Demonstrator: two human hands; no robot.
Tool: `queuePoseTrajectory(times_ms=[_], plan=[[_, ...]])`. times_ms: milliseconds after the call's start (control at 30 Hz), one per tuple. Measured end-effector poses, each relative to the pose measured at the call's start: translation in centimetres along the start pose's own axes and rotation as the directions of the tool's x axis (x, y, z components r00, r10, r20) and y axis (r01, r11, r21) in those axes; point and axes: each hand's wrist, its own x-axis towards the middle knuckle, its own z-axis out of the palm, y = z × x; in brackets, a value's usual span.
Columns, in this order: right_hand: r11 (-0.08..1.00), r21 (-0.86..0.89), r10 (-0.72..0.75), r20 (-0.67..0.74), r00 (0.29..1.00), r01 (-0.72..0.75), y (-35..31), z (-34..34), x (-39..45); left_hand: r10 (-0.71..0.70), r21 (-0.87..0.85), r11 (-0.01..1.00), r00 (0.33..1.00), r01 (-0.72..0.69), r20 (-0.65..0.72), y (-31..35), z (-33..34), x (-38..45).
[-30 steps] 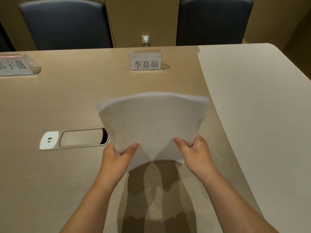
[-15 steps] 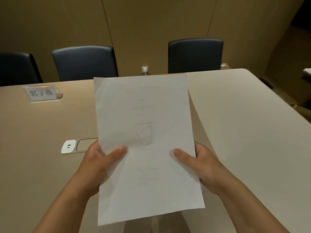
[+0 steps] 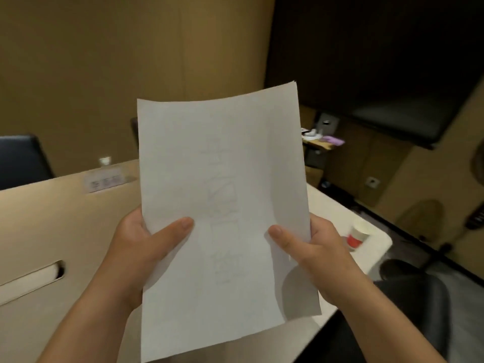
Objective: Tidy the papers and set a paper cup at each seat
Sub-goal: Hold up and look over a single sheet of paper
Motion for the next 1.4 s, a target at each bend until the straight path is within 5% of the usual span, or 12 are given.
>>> queuePoseTrajectory(times_ms=[367,733,1100,1400], plan=[[0.998,0.036,-0.038,-0.42,0.907,0.058,2.2,-23.7,-12.5,-0.011,-0.018,1.0,0.912,0.021,0.411,-0.1,26.7,-3.5],[0.995,0.082,0.003,-0.549,0.836,0.051,6.9,-51.3,-17.3,0.015,-0.017,1.0,0.857,-0.007,0.515,-5.5,57.0,-5.3],[0.996,0.068,-0.005,-0.532,0.847,0.049,12.9,-68.0,-4.1,0.009,-0.068,0.997,0.882,0.027,0.471,-11.5,73.8,7.1],[0.999,0.031,-0.013,-0.464,0.886,0.031,15.2,-80.4,18.0,0.122,-0.161,0.985,0.891,-0.056,0.438,-15.8,84.8,27.6]])
